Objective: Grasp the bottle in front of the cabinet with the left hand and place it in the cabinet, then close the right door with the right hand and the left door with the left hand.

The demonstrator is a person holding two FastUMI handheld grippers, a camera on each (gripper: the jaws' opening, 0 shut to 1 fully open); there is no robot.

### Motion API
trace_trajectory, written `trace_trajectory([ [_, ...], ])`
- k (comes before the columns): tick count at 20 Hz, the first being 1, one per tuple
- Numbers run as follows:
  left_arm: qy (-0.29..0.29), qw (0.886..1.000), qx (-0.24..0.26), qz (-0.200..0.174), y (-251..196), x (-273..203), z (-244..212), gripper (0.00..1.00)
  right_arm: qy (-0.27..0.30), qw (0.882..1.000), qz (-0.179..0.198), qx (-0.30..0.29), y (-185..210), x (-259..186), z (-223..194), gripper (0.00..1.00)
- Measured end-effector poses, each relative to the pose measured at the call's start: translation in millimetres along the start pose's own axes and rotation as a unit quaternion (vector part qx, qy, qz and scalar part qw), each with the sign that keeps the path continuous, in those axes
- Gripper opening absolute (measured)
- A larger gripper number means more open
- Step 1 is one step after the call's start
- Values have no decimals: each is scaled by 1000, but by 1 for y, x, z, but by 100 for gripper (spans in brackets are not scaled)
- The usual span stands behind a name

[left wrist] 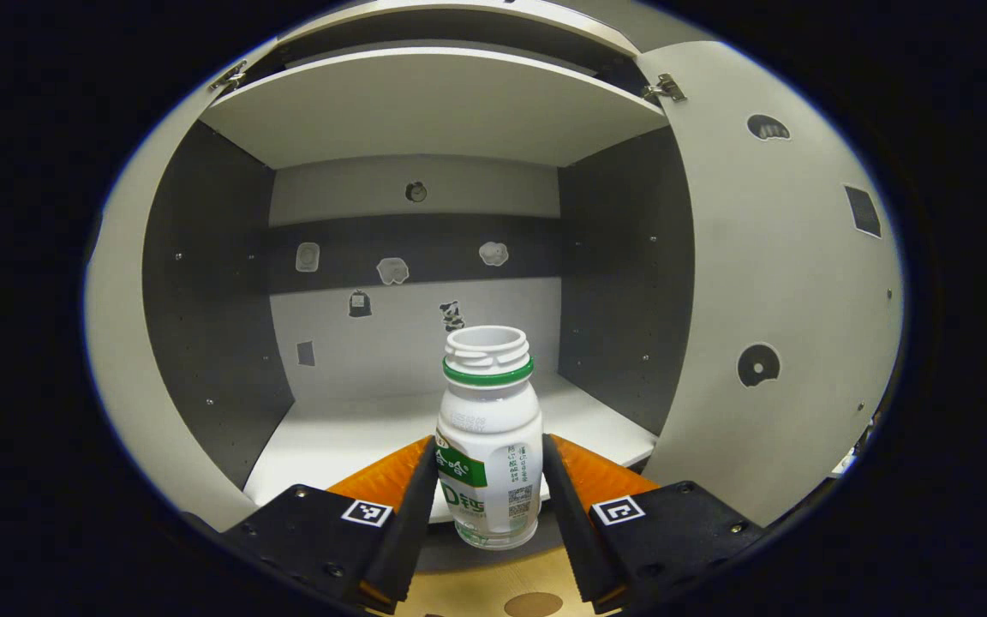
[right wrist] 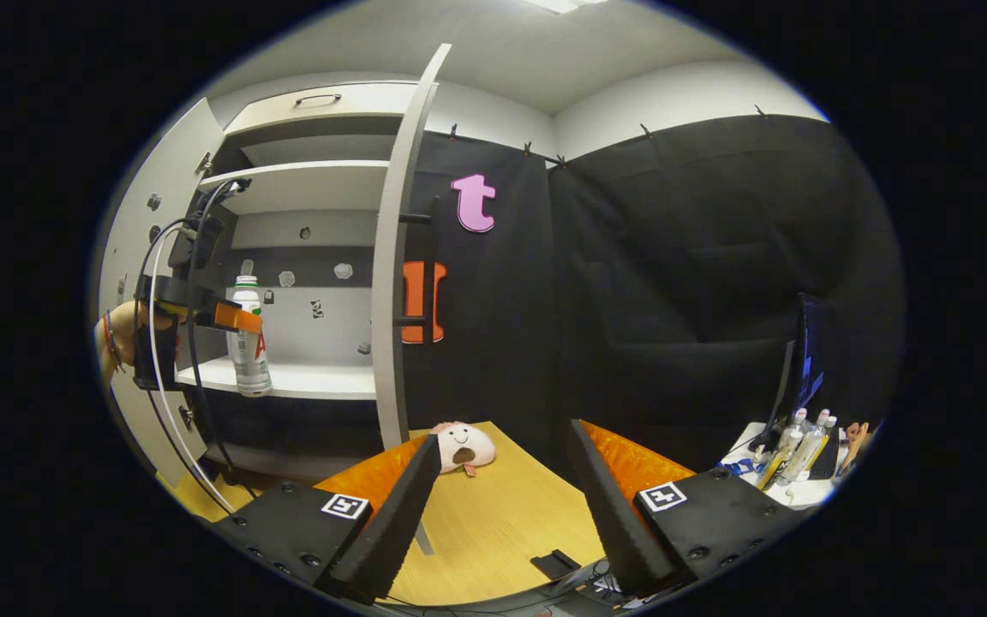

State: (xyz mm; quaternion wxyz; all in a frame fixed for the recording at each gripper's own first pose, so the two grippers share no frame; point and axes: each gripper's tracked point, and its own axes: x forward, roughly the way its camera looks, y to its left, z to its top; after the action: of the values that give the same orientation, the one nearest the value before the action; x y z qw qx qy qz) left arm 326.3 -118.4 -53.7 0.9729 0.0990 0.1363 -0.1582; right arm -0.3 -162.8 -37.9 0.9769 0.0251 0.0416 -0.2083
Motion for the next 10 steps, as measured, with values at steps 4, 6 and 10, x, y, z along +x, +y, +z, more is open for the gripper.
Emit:
trace_trajectory([
  [4,3,1000,2,18,16,25,6,71,4,1000,-18,9,-13,5,-4,98],
  [6,9,1000,-8,22,22,38,5,71,4,1000,-23,12,-17,7,-4,99],
  [10,21,999,-6,36,31,55,-2,71,3,999,-35,7,-26,9,-4,98],
])
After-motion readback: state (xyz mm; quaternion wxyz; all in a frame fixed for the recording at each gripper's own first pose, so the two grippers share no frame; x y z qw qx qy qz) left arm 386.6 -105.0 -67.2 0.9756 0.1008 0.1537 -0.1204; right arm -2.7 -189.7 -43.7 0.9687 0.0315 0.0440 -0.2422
